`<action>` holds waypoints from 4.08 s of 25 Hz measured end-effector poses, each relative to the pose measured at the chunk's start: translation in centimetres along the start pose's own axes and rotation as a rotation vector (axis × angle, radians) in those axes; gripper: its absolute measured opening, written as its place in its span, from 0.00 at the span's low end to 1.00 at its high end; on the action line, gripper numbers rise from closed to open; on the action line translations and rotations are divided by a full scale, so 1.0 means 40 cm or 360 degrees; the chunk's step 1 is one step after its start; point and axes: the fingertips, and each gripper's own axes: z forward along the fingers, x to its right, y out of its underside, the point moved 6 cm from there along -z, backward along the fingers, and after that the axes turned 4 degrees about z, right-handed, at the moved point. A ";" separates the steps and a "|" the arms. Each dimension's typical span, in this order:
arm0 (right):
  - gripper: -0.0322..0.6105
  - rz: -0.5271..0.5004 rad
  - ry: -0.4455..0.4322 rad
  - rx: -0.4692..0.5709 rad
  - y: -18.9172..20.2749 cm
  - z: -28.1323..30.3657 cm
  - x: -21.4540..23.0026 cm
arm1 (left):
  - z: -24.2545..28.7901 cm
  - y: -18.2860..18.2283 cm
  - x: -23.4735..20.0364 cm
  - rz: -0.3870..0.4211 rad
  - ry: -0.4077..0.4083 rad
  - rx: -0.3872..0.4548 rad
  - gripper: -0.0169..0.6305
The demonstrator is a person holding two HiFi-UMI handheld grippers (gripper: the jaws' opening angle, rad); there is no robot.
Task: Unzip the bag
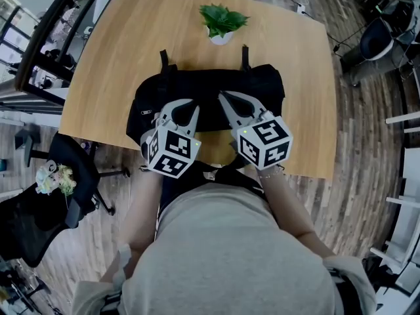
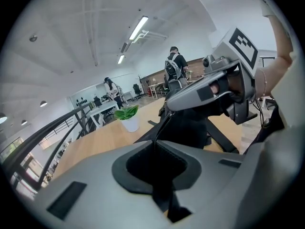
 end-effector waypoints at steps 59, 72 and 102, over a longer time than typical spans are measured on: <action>0.08 0.0138 0.0506 0.0266 -0.027 -0.192 0.236 | -0.026 -0.018 -0.030 -0.0203 -0.0014 0.0078 0.09; 0.07 0.0101 0.0589 0.0232 -0.017 -0.186 0.213 | -0.027 -0.009 -0.028 -0.0342 -0.0084 0.0047 0.10; 0.06 0.0090 -0.0099 0.0028 0.012 -0.147 -0.056 | -0.154 -0.010 0.018 -0.0835 -0.0010 0.0326 0.08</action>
